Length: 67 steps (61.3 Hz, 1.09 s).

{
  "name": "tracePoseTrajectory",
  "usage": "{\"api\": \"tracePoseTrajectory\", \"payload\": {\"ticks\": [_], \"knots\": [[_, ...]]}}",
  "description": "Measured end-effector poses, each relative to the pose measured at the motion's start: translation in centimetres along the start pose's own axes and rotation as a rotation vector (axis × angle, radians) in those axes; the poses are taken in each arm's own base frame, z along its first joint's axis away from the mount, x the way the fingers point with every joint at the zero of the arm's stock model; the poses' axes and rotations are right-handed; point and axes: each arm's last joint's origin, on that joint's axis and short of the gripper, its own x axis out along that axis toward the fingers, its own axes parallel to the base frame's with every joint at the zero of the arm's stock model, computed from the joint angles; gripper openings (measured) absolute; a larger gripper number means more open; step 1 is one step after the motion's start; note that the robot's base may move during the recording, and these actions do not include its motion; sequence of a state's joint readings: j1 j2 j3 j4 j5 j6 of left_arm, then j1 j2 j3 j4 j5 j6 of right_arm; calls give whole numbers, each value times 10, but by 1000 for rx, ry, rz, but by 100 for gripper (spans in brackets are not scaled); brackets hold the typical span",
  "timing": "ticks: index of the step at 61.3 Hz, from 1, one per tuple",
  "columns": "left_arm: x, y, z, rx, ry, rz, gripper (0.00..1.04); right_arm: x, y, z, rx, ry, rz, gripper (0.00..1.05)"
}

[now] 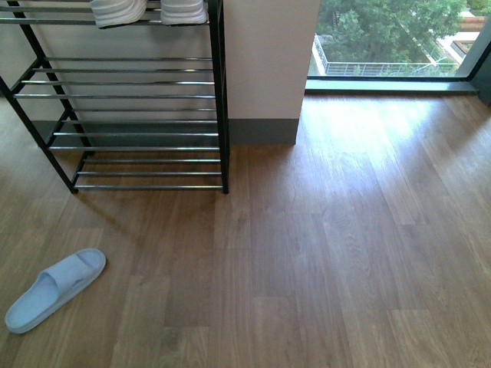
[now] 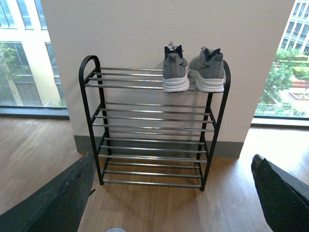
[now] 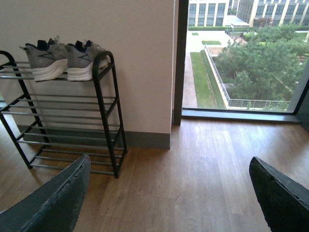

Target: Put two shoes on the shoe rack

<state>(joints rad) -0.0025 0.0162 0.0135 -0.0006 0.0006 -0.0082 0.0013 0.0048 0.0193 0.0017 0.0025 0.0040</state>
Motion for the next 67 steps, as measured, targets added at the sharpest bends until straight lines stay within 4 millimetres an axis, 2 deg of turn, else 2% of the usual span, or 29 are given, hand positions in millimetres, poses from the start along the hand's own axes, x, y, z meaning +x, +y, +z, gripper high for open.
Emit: {"api": "tracePoseTrajectory", "payload": {"ticks": [67], "knots": [[0, 0, 0, 0, -1, 3, 95, 0, 0, 0, 0, 2, 3, 95]]}}
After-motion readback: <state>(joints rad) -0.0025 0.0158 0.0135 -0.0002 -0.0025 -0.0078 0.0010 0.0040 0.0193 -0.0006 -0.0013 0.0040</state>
